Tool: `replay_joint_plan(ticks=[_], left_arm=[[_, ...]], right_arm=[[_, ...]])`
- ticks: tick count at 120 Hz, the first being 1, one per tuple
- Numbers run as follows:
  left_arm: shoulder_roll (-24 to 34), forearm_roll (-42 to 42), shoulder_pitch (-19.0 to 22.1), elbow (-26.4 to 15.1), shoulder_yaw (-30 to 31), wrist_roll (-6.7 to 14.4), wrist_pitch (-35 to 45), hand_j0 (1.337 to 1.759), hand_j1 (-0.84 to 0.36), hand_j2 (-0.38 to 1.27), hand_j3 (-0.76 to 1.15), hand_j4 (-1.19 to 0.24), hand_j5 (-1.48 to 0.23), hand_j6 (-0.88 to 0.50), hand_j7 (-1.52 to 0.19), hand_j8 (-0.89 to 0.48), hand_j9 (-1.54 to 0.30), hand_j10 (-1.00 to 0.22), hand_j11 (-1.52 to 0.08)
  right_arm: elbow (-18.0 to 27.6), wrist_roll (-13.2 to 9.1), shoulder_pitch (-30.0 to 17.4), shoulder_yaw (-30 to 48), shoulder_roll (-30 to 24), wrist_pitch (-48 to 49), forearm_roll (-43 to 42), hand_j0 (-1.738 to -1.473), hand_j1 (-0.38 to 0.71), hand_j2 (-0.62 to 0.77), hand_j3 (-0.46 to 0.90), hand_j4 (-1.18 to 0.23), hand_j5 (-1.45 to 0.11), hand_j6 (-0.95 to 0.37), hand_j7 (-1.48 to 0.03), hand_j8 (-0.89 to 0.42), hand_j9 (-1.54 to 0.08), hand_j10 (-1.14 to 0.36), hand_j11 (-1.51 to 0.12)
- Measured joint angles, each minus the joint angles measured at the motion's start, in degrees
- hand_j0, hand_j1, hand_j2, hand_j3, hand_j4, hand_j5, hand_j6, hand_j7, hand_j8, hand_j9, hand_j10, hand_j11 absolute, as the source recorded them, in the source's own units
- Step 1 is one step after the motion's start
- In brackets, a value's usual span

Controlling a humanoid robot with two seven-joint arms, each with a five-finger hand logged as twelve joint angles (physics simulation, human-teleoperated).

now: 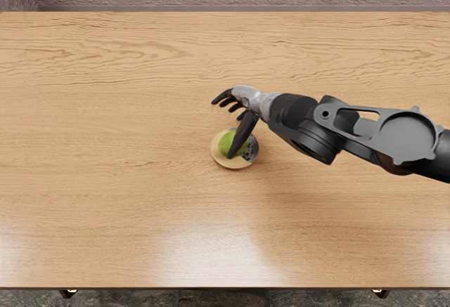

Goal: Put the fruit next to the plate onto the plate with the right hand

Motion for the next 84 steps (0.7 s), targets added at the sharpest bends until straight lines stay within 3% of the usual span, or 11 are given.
replay_joint_plan(ticks=[33,51,70,84], left_arm=[[0.00,0.00,0.00,0.00,0.00,0.00,0.00,1.658,0.33,0.00,0.00,-0.01,-0.02,-0.01,-0.02,-0.01,-0.02,-0.01,-0.02],[0.00,-0.01,0.04,0.01,0.00,0.01,0.00,1.658,0.33,0.00,0.00,-0.01,-0.02,-0.01,-0.02,-0.01,-0.02,-0.01,-0.02],[0.00,0.01,0.09,0.01,0.00,0.00,0.00,1.658,0.33,0.00,0.00,-0.01,-0.02,-0.01,-0.02,-0.01,-0.02,-0.01,-0.02],[0.00,0.02,0.09,0.01,0.00,-0.01,0.00,1.658,0.33,0.00,0.00,-0.01,-0.02,-0.01,-0.02,-0.01,-0.02,-0.01,-0.02]], right_arm=[[1.41,0.00,-0.06,0.97,-0.14,0.10,0.73,-1.658,-0.29,0.03,0.00,-0.06,-0.09,-0.04,-0.09,-0.03,-0.09,-0.07,-0.09],[7.73,0.00,-1.60,6.73,-4.42,0.80,7.34,-1.658,-0.32,0.02,0.00,-0.03,-0.04,-0.02,-0.04,-0.02,-0.04,-0.03,-0.04],[12.23,0.00,-7.15,18.45,-8.60,12.80,22.00,-1.658,-0.34,0.01,0.00,-0.01,-0.02,-0.01,-0.02,-0.01,-0.02,-0.01,-0.02],[14.28,0.00,-8.84,22.76,-13.64,22.56,34.83,-1.658,-0.34,0.00,0.00,-0.01,-0.01,-0.01,-0.01,0.00,-0.01,-0.01,-0.01]])
